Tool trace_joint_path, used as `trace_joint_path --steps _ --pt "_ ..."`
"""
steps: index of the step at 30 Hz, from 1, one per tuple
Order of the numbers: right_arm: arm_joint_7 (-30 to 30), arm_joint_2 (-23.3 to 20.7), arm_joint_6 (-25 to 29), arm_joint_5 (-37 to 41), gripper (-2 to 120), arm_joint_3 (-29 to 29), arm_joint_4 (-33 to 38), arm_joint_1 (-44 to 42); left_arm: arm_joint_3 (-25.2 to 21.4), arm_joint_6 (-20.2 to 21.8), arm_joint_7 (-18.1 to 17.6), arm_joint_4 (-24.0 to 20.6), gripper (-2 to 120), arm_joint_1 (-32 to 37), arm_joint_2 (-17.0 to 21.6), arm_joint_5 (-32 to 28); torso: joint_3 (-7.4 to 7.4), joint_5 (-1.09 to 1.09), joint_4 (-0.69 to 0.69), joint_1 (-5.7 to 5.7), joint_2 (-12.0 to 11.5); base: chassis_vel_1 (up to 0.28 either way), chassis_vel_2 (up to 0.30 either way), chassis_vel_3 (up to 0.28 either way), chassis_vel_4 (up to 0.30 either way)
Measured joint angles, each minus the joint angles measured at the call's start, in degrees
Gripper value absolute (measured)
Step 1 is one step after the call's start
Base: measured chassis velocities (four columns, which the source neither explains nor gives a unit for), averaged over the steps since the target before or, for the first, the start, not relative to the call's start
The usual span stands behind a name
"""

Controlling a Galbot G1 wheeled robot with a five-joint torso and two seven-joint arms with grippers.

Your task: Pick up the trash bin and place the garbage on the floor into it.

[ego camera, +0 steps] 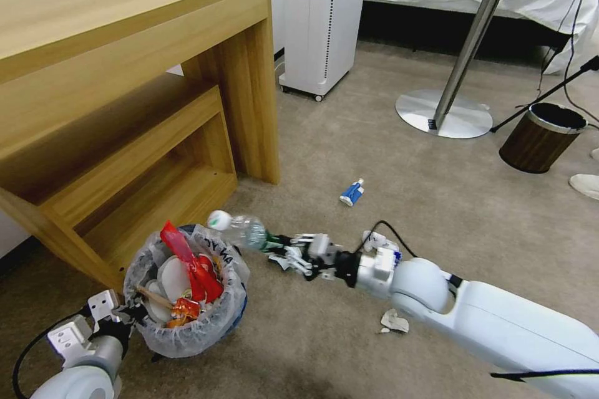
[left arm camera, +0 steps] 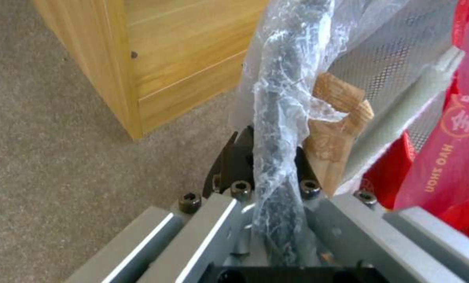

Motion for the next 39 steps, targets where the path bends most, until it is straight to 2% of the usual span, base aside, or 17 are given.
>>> trace_joint_path --steps 1,2,8,15,20,27,31,33,34,35,37,39 --pt "0.6 0.7 -0.4 0.7 10 -1.8 -0.2 1.9 0.0 0.1 -0.1 -0.2 1 0.0 -0.1 0.0 0.00 -0.01 0.00 0.00 0.0 0.000 0.000 0.000 0.000" --pt "2.1 3.2 -1.4 2.6 10 -6.9 -1.3 7.1 0.2 0.3 -0.2 -0.8 1 0.0 -0.3 0.0 0.00 0.00 0.02 0.00 0.0 0.000 0.000 0.000 0.000" --pt "4.7 9.0 -3.6 6.2 10 -15.8 -6.5 14.3 0.1 0.4 -0.3 -1.9 1 0.2 -0.9 -0.1 0.00 0.00 0.02 0.00 0.0 0.000 0.000 0.000 0.000" --pt "6.4 12.6 -4.5 7.0 9 -19.6 -11.1 15.6 -0.2 0.4 -0.3 -2.2 1 0.3 -1.1 -0.3 0.00 0.00 0.01 0.00 0.0 0.000 0.000 0.000 0.000" --pt "7.7 16.8 -4.5 6.1 9 -21.1 -15.8 14.6 -0.3 0.1 -0.2 -2.3 1 0.3 -1.3 -0.4 0.00 0.00 0.01 0.00 0.0 0.000 0.000 0.000 0.000" --pt "8.1 18.6 -4.5 6.0 11 -21.7 -17.0 14.7 -0.3 -0.1 0.0 -2.1 1 0.4 -1.3 -0.4 0.00 0.00 0.01 0.00 0.0 0.000 0.000 0.000 0.000" --pt "8.0 17.7 -4.7 6.5 31 -21.6 -15.7 14.8 -0.3 -0.1 0.0 -1.8 1 0.3 -1.3 -0.5 0.00 0.00 0.01 0.00 0.0 0.000 0.000 0.000 0.000" --pt "8.0 17.5 -4.7 6.6 34 -21.5 -15.5 14.7 -0.3 -0.1 0.0 -1.8 1 0.3 -1.3 -0.4 0.00 0.00 0.01 0.00 0.0 0.000 0.000 0.000 0.000" --pt "7.9 17.2 -4.7 6.7 40 -21.4 -15.2 14.7 -0.3 -0.1 0.0 -1.8 1 0.3 -1.3 -0.4 0.00 0.00 0.00 0.00 0.0 0.000 0.000 0.000 0.000" --pt "7.9 17.2 -4.7 6.7 40 -21.4 -15.2 14.7 -0.3 -0.1 0.0 -1.8 1 0.3 -1.3 -0.4 0.00 0.00 0.00 0.00 0.0 0.000 0.000 0.000 0.000" --pt "7.8 16.9 -4.7 6.7 52 -21.3 -14.9 14.6 -0.3 -0.1 0.0 -1.7 1 0.3 -1.4 -0.4 0.00 0.01 0.00 0.00 0.0 0.000 0.000 0.000 0.000" --pt "7.8 16.8 -4.7 6.6 55 -21.3 -14.9 14.6 -0.3 -0.1 0.0 -1.7 1 0.3 -1.5 -0.4 0.00 0.01 0.00 0.00 0.0 0.000 0.000 0.000 0.000"
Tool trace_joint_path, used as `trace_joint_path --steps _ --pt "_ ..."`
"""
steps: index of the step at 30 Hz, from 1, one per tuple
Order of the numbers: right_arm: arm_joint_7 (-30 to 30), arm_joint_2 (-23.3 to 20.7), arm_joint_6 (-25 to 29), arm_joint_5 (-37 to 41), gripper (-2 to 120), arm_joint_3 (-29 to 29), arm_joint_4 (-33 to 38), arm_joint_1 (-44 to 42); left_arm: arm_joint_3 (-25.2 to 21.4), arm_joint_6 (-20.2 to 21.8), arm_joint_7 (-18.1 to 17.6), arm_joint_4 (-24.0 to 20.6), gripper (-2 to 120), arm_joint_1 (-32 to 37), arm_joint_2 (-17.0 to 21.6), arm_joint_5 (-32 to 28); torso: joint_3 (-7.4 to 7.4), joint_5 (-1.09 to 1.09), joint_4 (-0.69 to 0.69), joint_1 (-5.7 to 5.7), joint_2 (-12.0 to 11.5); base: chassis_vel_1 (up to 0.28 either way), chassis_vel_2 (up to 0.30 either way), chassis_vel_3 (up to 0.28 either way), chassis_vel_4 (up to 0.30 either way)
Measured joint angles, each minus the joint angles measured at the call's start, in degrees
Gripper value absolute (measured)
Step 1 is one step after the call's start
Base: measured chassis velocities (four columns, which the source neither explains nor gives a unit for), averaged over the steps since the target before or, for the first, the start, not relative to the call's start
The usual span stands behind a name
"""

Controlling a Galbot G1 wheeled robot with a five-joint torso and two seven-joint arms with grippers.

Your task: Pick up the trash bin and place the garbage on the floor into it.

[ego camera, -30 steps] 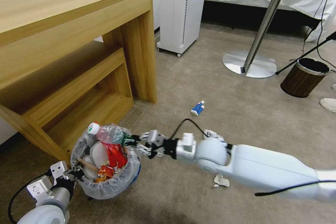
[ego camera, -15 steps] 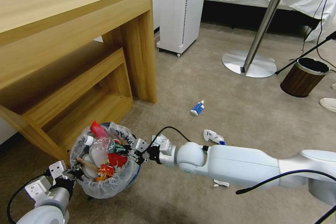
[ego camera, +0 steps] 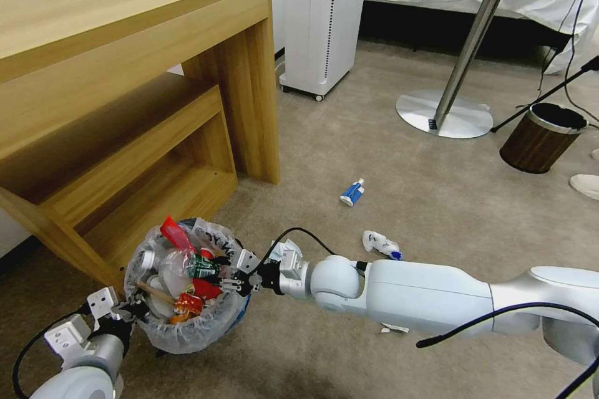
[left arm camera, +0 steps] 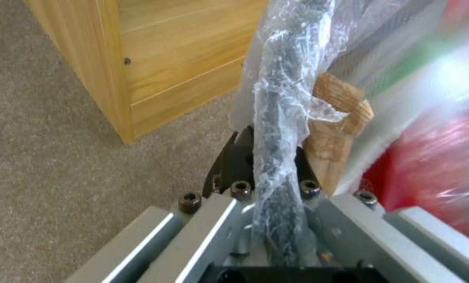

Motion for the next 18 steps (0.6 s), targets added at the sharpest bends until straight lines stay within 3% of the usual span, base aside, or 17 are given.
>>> trace_joint_path --steps 11,18 --pt "0.0 -0.5 0.4 0.1 96 2.3 1.3 -1.1 0.0 -0.1 0.1 -0.1 1 0.3 -0.3 0.2 0.00 0.00 0.00 0.00 0.0 0.000 0.000 0.000 0.000" --pt "0.2 -3.7 1.7 2.1 100 9.0 7.0 -3.2 -0.5 -0.1 0.1 0.3 1 0.5 0.5 0.2 0.00 0.00 0.00 0.00 0.0 0.000 0.000 0.000 0.000"
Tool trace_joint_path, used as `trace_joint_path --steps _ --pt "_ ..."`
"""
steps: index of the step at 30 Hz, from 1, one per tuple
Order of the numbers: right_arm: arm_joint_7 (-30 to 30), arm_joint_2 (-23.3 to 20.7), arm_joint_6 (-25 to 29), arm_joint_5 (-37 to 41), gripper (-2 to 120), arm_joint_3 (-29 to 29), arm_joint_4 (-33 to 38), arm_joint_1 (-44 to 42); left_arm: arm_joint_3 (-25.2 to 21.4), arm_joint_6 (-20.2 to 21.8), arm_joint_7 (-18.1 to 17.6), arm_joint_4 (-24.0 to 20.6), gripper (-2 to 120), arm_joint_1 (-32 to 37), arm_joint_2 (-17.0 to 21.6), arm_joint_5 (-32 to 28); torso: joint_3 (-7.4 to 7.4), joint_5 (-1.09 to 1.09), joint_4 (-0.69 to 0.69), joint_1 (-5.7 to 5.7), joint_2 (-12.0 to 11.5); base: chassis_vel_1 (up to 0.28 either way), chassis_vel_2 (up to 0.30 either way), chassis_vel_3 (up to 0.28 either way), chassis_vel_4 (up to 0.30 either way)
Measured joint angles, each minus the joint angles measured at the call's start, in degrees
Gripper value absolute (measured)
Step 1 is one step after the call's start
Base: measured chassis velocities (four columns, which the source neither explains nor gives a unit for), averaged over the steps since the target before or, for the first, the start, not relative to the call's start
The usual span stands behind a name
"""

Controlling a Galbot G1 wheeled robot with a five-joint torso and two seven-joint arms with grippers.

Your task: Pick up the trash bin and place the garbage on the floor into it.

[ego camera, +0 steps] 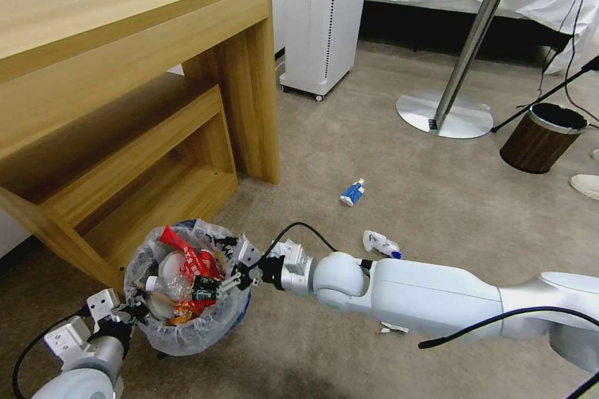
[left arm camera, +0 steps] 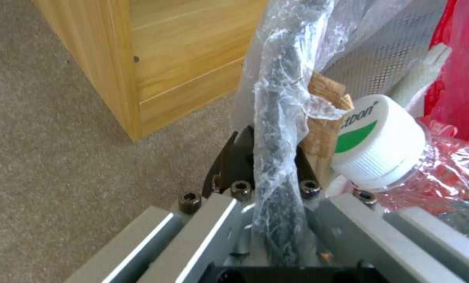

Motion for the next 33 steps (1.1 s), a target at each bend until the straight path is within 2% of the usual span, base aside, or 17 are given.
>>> trace_joint_path --steps 2,5,6,8,10,12,14,15,17,20,21,24,25,26,28,32,33 --pt "0.1 -0.6 0.4 0.5 100 1.2 0.9 -0.4 -0.1 0.0 0.0 0.0 1 0.0 0.2 0.0 0.00 0.00 0.00 0.00 0.0 0.000 0.000 0.000 0.000" --pt "0.8 -3.1 1.0 1.6 100 10.0 4.5 -4.4 -0.3 0.0 0.0 0.0 1 0.2 0.7 -0.2 0.00 0.00 0.00 0.00 0.0 0.000 0.000 0.000 0.000" --pt "0.8 -3.1 1.0 1.6 100 10.0 4.5 -4.4 -0.3 0.0 0.0 0.0 1 0.2 0.7 -0.2 0.00 0.00 0.00 0.00 0.0 0.000 0.000 0.000 0.000" --pt "1.9 -4.5 1.0 2.5 100 18.0 6.1 -8.5 -0.3 0.0 0.0 -0.1 1 0.4 0.9 -0.3 0.00 0.01 -0.01 0.00 0.0 0.000 0.000 0.000 0.000" --pt "2.1 -4.6 1.0 2.7 100 20.4 6.3 -9.6 -0.4 0.0 0.0 -0.2 1 0.5 0.8 -0.3 0.00 0.00 -0.02 0.00 0.0 0.000 0.000 0.000 0.000" --pt "2.6 -4.8 0.8 3.1 100 28.2 6.7 -13.3 -0.5 0.0 0.0 -0.8 1 1.0 0.4 -0.2 0.00 0.01 0.00 0.00 0.0 0.000 0.000 0.000 0.000" --pt "2.7 -4.9 0.8 3.2 100 29.9 7.0 -14.3 -0.5 0.0 0.0 -0.9 1 1.1 0.4 -0.2 0.00 0.01 0.01 0.00 0.0 0.000 0.000 0.000 0.000" --pt "3.1 -5.3 0.4 3.2 100 34.8 8.1 -17.1 -0.5 0.0 0.0 -1.2 1 1.2 0.3 -0.1 0.00 0.01 0.00 0.00 0.0 0.000 0.000 0.000 0.000" --pt "3.2 -5.4 0.3 3.2 100 36.3 8.4 -17.9 -0.5 0.0 0.0 -1.3 1 1.2 0.3 -0.1 0.00 0.01 0.00 0.00 0.0 0.000 0.000 0.000 0.000" --pt "3.5 -6.3 0.0 2.3 100 45.2 10.5 -23.8 -0.5 0.1 0.0 -1.9 1 1.7 0.4 -0.1 0.00 0.01 0.00 0.00 0.0 0.000 0.000 0.000 0.000" --pt "3.5 -6.3 0.0 2.3 100 45.2 10.5 -23.8 -0.5 0.1 0.0 -1.9 1 1.7 0.4 -0.1 0.00 0.01 0.00 0.00 0.0 0.000 0.000 0.000 0.000" --pt "4.4 -6.6 -0.3 1.8 100 53.6 12.2 -29.4 -0.4 0.1 0.0 -2.1 1 1.8 0.8 -0.1 -0.01 0.00 0.01 0.00 0.0 0.000 0.000 0.000 0.000" --pt "4.4 -6.6 -0.3 1.8 100 53.6 12.2 -29.4 -0.4 0.1 0.0 -2.1 1 1.8 0.8 -0.1 -0.01 0.00 0.01 0.00 0.0 0.000 0.000 0.000 0.000" --pt "4.5 -6.6 -0.4 0.6 100 58.9 12.7 -34.1 -0.3 0.2 0.0 -2.2 1 1.8 1.0 -0.2 0.00 0.02 -0.01 0.00 0.0 0.000 0.000 0.000 0.000" --pt "4.6 -6.5 -0.4 0.2 100 61.5 13.0 -36.4 -0.2 0.2 0.0 -2.2 1 1.8 1.2 -0.2 0.00 0.03 0.00 0.00 0.0 0.000 0.000 0.000 0.000" --pt "5.0 -3.4 0.2 -1.4 100 76.5 15.4 -47.3 0.5 0.4 0.0 -2.4 1 1.5 1.6 -0.3 0.00 0.00 -0.01 0.00 0.0 0.000 0.000 0.000 0.000" --pt "5.0 -3.4 0.2 -1.4 100 76.5 15.4 -47.3 0.5 0.4 0.0 -2.4 1 1.5 1.6 -0.3 0.00 0.00 -0.01 0.00 0.0 0.000 0.000 0.000 0.000"
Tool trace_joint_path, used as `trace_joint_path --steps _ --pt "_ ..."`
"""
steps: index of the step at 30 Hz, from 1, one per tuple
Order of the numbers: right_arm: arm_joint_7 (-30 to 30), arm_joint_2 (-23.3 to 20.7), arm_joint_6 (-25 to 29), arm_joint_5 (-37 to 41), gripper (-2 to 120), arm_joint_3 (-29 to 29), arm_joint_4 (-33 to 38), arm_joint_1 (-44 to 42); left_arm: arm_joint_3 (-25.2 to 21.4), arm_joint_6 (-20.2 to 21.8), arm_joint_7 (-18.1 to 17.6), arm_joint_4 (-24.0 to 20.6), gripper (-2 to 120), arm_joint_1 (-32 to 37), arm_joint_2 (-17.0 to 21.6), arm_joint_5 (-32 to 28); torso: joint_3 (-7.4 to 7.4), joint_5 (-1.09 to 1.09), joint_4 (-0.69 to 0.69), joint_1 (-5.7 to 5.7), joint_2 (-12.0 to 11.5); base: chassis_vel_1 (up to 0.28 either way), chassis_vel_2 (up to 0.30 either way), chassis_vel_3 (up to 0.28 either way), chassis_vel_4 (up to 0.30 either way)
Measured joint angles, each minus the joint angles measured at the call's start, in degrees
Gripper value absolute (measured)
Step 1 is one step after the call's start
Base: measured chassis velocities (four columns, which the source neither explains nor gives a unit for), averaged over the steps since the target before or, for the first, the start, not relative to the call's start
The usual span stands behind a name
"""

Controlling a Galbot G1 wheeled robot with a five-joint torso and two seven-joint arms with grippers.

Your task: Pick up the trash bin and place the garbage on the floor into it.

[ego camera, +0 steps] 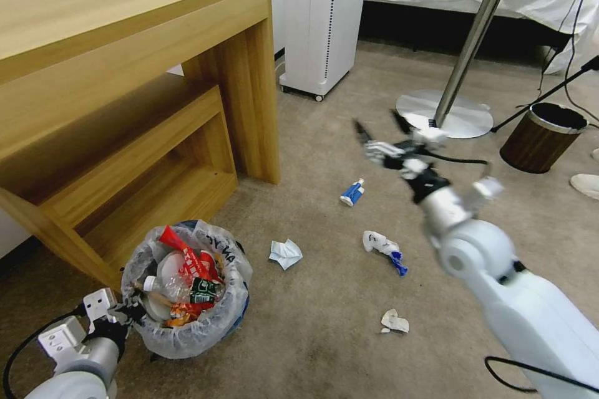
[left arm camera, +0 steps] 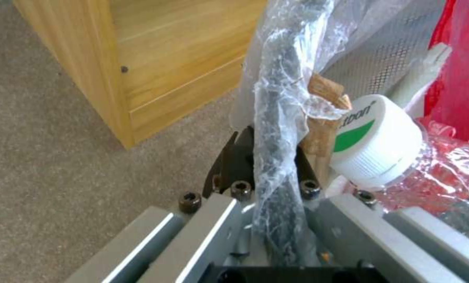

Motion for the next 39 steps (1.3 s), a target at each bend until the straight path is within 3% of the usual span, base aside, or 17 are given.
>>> trace_joint_path --steps 3,9,11,15,20,28,39 --pt "0.0 2.7 0.4 -1.3 100 7.8 2.0 -6.2 0.3 0.1 0.0 -0.4 1 0.0 0.5 0.0 0.00 -0.01 0.01 0.00 0.0 0.000 0.000 0.000 0.000" --pt "-0.6 5.4 1.9 -4.9 100 12.6 2.5 -10.5 0.4 0.1 0.1 -0.8 1 0.0 0.9 -0.2 0.00 -0.01 0.00 0.00 0.0 0.000 0.000 0.000 0.000" --pt "-0.5 9.9 3.3 -9.1 100 15.3 2.8 -14.6 0.5 0.2 0.2 -0.8 1 0.2 1.2 -0.2 0.00 0.00 0.01 0.00 0.0 0.000 0.000 0.000 0.000" --pt "0.9 14.2 4.9 -13.4 100 16.3 2.0 -17.6 0.7 0.4 0.3 -0.7 1 0.3 1.5 -0.2 0.00 -0.02 0.00 0.00 0.0 0.000 0.000 0.000 0.000" --pt "1.9 16.0 6.3 -16.5 100 15.7 0.6 -19.2 0.7 0.4 0.4 -0.1 1 0.4 1.7 -0.2 0.00 -0.01 0.00 0.00 0.0 0.000 0.000 0.000 0.000" --pt "2.9 16.9 5.9 -17.5 100 13.4 -0.7 -19.6 0.0 0.8 0.4 0.1 1 1.2 1.5 -0.3 0.01 -0.01 0.01 0.00 0.0 0.000 0.000 0.000 0.000" --pt "2.0 18.0 7.4 -17.4 100 14.9 0.1 -22.4 0.2 0.7 0.6 -0.4 1 1.6 1.4 -0.3 0.01 -0.01 0.01 0.00 0.0 0.000 0.000 0.000 0.000"
